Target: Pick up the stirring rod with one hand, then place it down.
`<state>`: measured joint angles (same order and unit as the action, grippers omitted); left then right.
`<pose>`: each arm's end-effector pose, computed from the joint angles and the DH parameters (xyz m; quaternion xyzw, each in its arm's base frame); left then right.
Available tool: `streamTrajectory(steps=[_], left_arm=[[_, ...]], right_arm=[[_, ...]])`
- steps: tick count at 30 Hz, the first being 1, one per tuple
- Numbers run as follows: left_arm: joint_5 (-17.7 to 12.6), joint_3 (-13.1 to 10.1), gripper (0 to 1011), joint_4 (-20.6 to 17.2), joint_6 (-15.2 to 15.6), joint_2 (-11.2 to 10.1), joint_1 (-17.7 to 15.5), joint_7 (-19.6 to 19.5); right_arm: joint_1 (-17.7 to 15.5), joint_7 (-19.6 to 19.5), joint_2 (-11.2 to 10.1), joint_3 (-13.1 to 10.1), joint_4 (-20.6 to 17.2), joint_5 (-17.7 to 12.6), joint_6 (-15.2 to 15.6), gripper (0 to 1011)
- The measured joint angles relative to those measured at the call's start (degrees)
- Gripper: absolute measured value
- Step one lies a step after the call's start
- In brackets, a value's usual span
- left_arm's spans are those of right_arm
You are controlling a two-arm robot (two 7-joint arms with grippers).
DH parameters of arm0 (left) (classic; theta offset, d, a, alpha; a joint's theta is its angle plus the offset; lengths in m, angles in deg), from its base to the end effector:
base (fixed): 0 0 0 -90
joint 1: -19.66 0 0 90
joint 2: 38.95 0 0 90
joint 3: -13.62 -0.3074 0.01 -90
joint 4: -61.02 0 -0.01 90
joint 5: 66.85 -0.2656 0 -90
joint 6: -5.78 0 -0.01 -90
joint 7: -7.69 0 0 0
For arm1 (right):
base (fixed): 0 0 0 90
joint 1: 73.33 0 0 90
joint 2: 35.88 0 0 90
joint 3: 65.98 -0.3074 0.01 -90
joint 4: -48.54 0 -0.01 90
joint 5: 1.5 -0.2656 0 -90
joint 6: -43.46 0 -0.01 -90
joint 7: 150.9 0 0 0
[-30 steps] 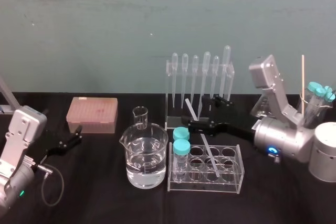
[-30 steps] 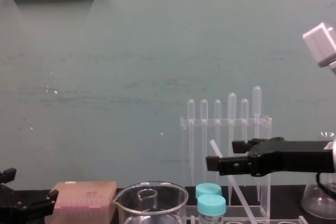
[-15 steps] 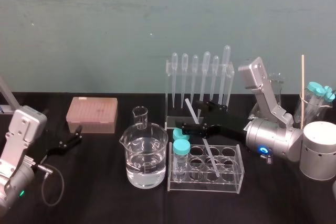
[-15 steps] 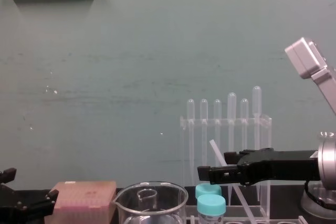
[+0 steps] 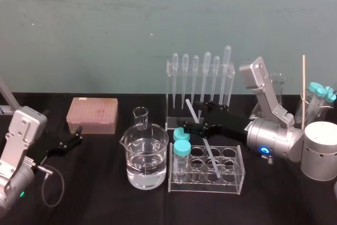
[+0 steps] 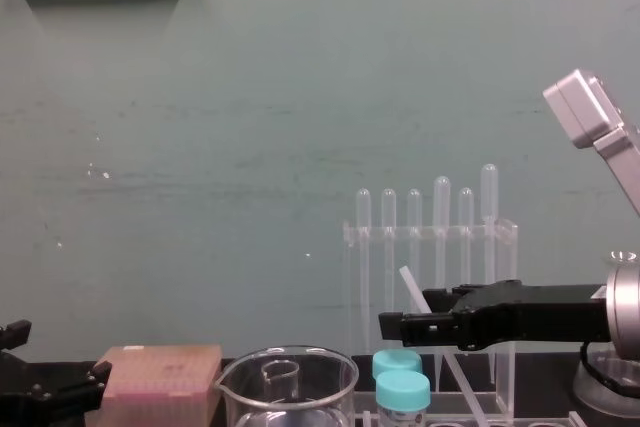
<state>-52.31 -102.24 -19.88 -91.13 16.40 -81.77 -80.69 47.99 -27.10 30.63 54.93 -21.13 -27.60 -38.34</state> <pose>0.3201 0.1040 -0.3080 0.1415 -0.1325 0.5799 0.7913 0.4190 -0.0398 -0.2528 -0.1032 0.0228 -0.3322 0.9372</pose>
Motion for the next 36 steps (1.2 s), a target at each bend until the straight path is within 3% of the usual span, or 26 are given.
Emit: streamTrajectory(steps=[19,25,34,36], left_arm=[[0.00,0.00,1000,0.00,0.00,0.00,0.00,0.00],[0.00,0.00,1000,0.00,0.00,0.00,0.00,0.00],[0.00,0.00,1000,0.00,0.00,0.00,0.00,0.00],[0.00,0.00,1000,0.00,0.00,0.00,0.00,0.00]], right_arm=[[-0.07,0.01,-0.09,-0.07,-0.15,-0.16,0.01,330],[-0.08,0.01,-0.09,-0.07,-0.16,-0.16,0.01,113],[-0.08,0.05,-0.09,-0.07,-0.16,-0.15,0.01,71],[-0.48,-0.14,-0.03,-0.37,-0.28,0.03,-1.51,71]])
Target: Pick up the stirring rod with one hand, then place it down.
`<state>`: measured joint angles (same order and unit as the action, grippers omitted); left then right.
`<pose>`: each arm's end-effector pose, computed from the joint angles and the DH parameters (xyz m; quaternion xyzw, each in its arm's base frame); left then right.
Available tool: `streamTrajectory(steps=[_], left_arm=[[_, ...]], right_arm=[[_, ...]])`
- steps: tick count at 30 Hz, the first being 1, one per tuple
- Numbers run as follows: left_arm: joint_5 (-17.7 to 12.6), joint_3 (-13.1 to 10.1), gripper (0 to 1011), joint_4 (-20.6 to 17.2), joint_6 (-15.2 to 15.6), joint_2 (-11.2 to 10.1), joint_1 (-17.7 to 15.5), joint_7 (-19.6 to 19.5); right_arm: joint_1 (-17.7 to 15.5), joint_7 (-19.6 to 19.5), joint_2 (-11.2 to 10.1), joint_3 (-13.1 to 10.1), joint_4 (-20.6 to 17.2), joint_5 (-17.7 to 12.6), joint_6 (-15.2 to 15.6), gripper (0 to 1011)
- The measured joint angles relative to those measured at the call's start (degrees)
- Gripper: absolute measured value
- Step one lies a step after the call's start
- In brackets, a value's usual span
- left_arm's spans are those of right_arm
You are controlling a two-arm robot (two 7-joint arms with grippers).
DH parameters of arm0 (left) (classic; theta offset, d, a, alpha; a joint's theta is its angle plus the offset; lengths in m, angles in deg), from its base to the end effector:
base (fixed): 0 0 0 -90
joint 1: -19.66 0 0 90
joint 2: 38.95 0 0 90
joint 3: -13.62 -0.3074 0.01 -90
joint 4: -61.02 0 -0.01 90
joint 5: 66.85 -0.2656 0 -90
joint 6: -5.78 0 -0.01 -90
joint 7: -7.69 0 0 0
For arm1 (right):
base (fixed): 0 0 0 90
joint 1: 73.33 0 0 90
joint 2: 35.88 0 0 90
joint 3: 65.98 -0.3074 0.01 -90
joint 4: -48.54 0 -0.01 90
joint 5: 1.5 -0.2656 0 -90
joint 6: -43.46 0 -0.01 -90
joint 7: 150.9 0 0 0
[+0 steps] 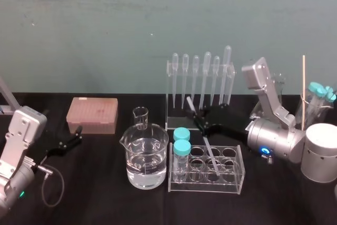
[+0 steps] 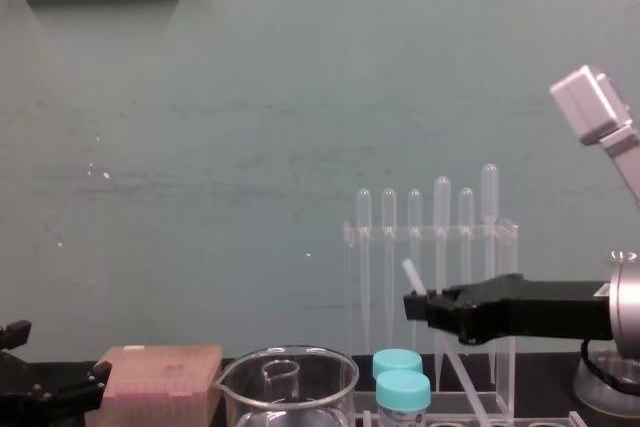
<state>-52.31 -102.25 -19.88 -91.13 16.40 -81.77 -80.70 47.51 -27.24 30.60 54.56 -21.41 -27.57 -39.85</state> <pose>0.3201 0.1040 -0.3081 0.1416 -0.1325 0.5798 0.7914 0.4172 -0.0406 -0.2540 -0.0941 0.0137 -0.3340 0.9378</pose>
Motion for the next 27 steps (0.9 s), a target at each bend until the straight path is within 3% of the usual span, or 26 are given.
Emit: streamTrajectory(steps=[8,9,13,19,27], left_arm=[[0.00,0.00,1000,0.00,0.00,0.00,0.00,0.00],[0.00,0.00,1000,0.00,0.00,0.00,0.00,0.00],[0.00,0.00,1000,0.00,0.00,0.00,0.00,0.00],[0.00,0.00,1000,0.00,0.00,0.00,0.00,0.00],[0.00,0.00,1000,0.00,0.00,0.00,0.00,0.00]], right_arm=[[-4.51,-2.68,0.62,-3.27,-2.06,1.27,-12.57,71],[-5.94,-3.03,0.80,-4.35,-2.73,0.95,-15.01,71],[-8.98,-2.80,1.58,-7.26,-3.94,-1.83,-19.34,71],[-11.50,-1.18,2.90,-11.04,-6.28,-6.62,-22.07,71],[-10.98,0.93,1.62,-14.05,-11.59,-9.95,-20.99,71]])
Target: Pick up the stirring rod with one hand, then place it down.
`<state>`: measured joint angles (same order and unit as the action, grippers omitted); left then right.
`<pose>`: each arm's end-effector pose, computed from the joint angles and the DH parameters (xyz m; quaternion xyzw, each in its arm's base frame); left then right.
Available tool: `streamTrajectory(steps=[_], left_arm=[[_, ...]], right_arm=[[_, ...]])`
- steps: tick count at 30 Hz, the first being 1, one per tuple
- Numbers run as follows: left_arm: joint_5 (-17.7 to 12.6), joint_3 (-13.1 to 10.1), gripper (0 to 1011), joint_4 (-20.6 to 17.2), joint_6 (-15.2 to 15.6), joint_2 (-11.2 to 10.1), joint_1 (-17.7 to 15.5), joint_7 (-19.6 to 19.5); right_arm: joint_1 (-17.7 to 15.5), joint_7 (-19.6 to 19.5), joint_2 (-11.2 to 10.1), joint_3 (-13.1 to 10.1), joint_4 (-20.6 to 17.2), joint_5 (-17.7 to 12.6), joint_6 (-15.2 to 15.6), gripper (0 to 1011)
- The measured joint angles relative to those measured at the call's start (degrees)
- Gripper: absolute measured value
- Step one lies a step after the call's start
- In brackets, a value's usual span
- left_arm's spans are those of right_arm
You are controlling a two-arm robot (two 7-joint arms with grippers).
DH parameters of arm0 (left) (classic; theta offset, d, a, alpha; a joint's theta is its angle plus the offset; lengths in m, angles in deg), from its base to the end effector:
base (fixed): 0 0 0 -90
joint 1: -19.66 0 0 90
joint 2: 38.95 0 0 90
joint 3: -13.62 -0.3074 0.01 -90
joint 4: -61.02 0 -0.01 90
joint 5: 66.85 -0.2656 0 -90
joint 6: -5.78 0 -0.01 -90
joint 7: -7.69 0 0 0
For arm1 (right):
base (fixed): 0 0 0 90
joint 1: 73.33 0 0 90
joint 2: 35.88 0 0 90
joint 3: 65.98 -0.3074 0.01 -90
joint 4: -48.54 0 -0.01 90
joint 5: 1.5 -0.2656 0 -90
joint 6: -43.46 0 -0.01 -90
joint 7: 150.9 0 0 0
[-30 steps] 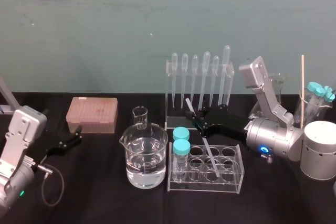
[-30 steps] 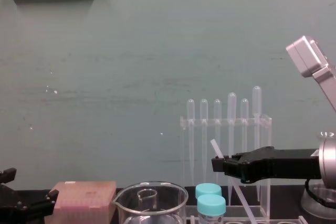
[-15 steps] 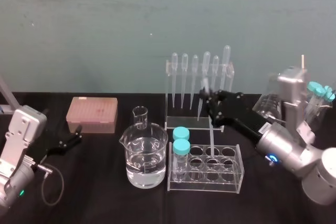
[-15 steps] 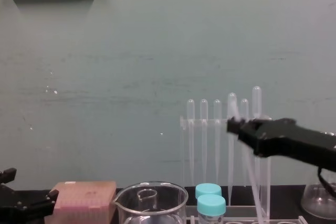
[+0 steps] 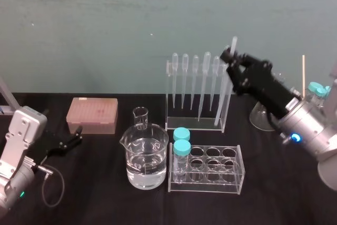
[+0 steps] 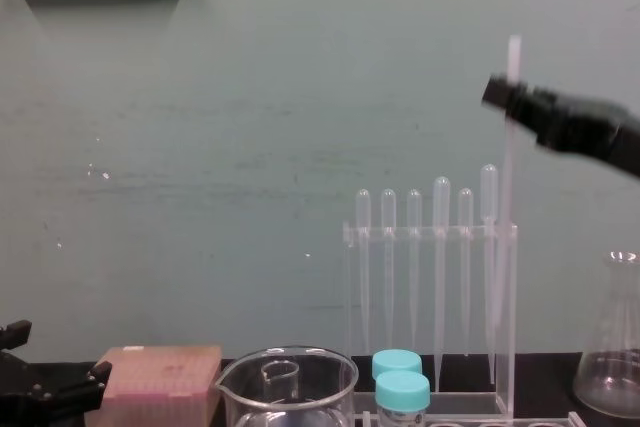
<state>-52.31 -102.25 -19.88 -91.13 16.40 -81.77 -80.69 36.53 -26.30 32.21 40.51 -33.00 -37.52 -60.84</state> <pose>0.3201 0.1040 -0.3081 0.1416 -0.1325 0.5799 0.7913 0.3760 -0.0600 -0.2463 0.1688 -0.0930 -0.3698 0.9089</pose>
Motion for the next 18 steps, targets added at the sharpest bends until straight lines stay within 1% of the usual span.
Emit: streamTrajectory(steps=[1,7,18], left_arm=[[0.00,0.00,1000,0.00,0.00,0.00,0.00,0.00],[0.00,0.00,1000,0.00,0.00,0.00,0.00,0.00],[0.00,0.00,1000,0.00,0.00,0.00,0.00,0.00]], right_arm=[[0.00,0.00,0.00,0.00,0.00,0.00,0.00,71],[0.64,0.81,-1.66,-0.82,-2.33,-0.85,0.73,71],[1.04,1.34,-2.71,-0.54,-2.88,-0.87,0.76,71]])
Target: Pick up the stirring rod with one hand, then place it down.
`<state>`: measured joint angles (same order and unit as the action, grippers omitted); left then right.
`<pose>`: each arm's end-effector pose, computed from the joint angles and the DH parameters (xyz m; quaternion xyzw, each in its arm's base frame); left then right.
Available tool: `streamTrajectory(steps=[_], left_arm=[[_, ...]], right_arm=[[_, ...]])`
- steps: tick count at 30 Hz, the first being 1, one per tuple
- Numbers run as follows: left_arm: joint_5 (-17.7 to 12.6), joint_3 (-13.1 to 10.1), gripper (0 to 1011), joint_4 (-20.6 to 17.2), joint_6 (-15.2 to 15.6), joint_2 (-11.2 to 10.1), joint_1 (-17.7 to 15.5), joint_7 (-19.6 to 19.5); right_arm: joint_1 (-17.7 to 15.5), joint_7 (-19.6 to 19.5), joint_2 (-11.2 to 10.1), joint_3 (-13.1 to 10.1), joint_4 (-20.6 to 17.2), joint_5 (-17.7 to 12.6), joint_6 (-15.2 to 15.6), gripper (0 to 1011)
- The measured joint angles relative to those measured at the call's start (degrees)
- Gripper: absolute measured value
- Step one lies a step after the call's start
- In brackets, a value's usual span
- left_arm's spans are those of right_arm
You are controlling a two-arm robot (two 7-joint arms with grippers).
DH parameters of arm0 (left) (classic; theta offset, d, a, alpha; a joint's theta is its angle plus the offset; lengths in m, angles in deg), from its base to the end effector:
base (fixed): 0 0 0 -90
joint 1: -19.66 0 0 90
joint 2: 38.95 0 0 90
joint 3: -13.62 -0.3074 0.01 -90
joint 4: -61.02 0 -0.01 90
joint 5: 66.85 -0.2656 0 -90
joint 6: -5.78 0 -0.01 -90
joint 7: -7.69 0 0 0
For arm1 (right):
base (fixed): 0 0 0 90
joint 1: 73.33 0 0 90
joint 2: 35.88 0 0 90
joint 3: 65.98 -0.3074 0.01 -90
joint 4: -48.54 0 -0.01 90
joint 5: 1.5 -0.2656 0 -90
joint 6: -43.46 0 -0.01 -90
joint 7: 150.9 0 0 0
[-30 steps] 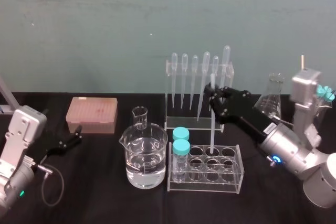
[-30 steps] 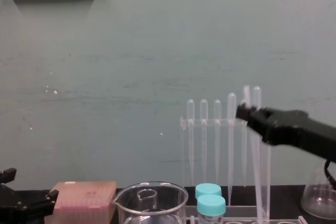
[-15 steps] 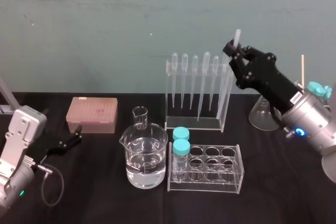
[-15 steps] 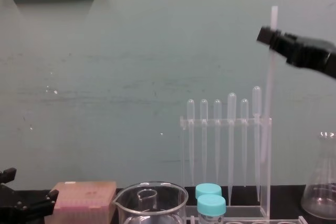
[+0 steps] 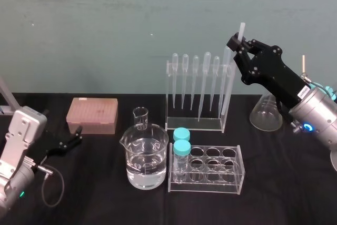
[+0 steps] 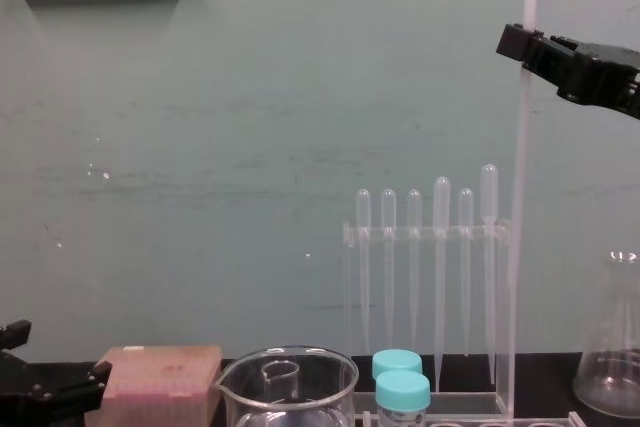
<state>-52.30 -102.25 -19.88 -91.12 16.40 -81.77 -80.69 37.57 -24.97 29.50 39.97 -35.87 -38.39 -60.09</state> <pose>0.3201 0.1040 -0.3081 0.1416 -0.1324 0.5799 0.7913 0.3771 -0.0731 -0.2232 0.1663 -0.1219 -0.3529 0.9127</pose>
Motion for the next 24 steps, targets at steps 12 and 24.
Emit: streamTrajectory(steps=[12,24], left_arm=[[0.00,0.00,1000,0.00,0.00,0.00,0.00,0.00],[0.00,0.00,1000,0.00,0.00,0.00,0.00,0.00]], right_arm=[[0.17,0.01,-0.32,0.37,0.47,0.06,0.10,71],[0.20,-0.05,-0.32,0.55,0.80,-0.01,0.31,70]])
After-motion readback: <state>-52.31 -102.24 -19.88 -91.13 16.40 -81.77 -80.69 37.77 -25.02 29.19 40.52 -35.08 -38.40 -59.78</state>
